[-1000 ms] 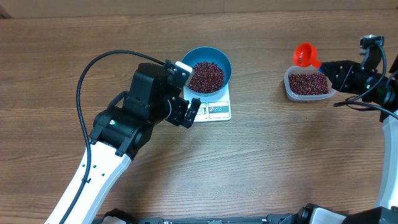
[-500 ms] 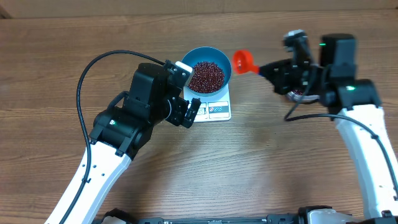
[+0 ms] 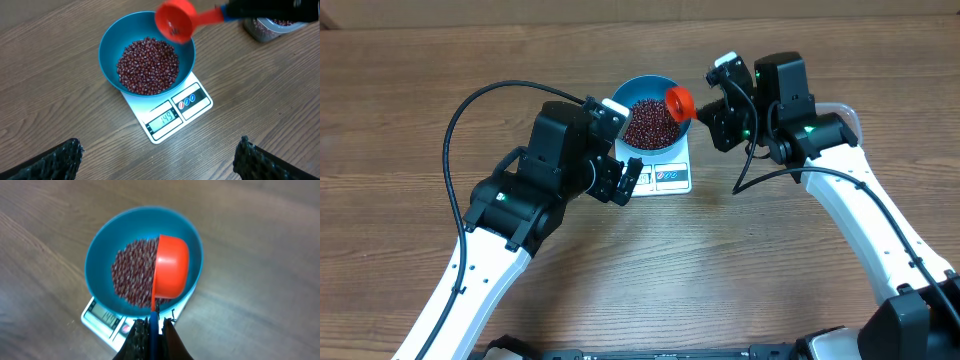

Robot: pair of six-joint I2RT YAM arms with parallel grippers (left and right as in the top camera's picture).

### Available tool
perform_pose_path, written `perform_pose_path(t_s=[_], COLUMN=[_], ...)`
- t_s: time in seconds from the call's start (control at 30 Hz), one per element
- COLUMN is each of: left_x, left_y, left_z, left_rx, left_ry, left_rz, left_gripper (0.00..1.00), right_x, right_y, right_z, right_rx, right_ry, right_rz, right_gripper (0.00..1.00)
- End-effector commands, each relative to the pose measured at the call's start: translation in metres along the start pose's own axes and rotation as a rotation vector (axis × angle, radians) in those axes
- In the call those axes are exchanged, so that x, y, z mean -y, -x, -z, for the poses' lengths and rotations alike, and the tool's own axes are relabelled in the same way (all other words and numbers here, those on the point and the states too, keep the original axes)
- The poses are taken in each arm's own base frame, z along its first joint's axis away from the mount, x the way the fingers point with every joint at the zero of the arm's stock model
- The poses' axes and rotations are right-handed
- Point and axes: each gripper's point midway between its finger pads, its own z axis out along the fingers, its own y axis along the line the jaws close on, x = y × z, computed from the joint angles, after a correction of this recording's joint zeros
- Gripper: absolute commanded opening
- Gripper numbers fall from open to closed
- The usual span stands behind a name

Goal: Scoop item into bowl and weigh 150g on scale

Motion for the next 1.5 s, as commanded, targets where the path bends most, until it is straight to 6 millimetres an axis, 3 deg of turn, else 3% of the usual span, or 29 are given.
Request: perform_pose_path(t_s=[0.0,0.4,0.8,0.9,1.0,1.13,1.2,1.47], left_x=[0.0,0.0,0.0,0.0,0.0,-0.001,0.0,0.0], left_y=[-0.003,-0.003,-0.003,-0.003,-0.003,-0.003,-0.003,-0.003], left_z=[-0.003,-0.003,-0.003,-0.003,-0.003,-0.003,-0.003,-0.003], left_rx=[-0.011,-0.011,-0.011,-0.011,-0.011,-0.011,-0.011,-0.011], left_ry=[-0.004,-0.004,-0.004,-0.004,-0.004,-0.004,-0.004,-0.004], left_rz=[-0.013,-0.013,-0.013,-0.013,-0.013,-0.013,-0.013,-0.013], left_gripper=[1.0,1.0,0.99,1.0,1.0,1.0,1.0,1.0], right_x=[0.003,0.0,-0.018,-0.018,-0.018,-0.041,-0.044,-0.004], right_y=[0.018,0.002,0.006,0.011,0.02,0.028,0.03,0.031], right_z=[0.006,0.006,0.001,0.001,0.004,0.017,0.023,0.044], right_rx=[0.049,-0.015,-0.003,0.017,0.05,0.088,0.099,0.131], right_ry=[-0.027,-0.009,0.02,0.013,0.025,0.248,0.313,0.34], right_rz=[0.089,0.485,0.529,0.424,0.16,-0.053,-0.096,-0.3], right_gripper=[0.04,0.04,0.04,0.04,0.04,0.04,0.04,0.04])
